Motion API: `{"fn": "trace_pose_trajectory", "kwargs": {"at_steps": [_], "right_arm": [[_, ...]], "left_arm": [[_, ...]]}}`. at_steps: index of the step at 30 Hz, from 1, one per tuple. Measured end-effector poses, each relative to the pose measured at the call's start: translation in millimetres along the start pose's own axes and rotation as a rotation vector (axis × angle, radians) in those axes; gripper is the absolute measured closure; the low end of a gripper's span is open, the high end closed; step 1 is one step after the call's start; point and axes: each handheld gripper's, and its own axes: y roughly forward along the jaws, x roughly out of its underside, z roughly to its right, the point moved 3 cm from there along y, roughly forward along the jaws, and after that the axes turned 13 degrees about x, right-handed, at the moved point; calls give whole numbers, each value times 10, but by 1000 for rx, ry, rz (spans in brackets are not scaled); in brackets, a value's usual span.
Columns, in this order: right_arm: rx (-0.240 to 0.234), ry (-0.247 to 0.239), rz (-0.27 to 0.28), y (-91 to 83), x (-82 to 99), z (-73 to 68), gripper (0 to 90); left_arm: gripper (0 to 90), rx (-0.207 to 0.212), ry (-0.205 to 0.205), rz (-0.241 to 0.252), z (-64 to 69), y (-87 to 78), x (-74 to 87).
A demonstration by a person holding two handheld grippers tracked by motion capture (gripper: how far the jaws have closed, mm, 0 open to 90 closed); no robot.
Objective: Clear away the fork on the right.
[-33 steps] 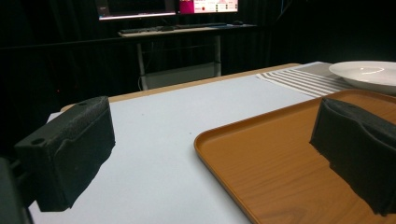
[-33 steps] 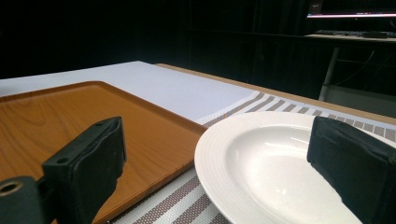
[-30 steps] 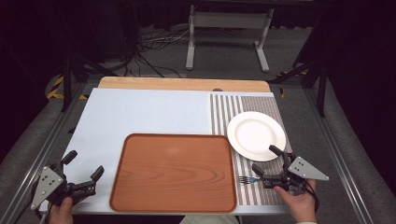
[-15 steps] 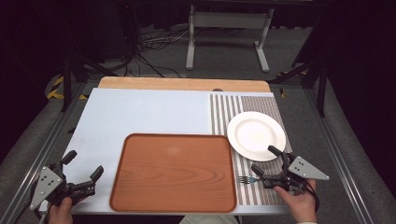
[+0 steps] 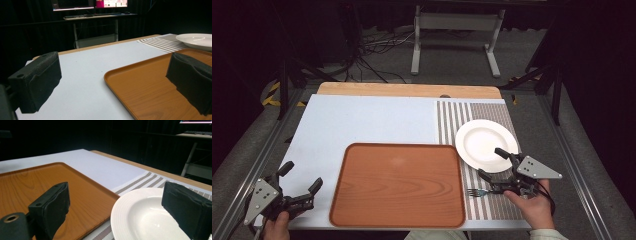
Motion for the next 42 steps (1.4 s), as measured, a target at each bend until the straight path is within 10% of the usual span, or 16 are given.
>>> {"fn": "trace_pose_trajectory", "kwargs": {"at_steps": [42], "right_arm": [[-155, -419, -507, 153, -315, 109, 139]], "left_arm": [[6, -1, 1, 3, -7, -17, -15]]}}
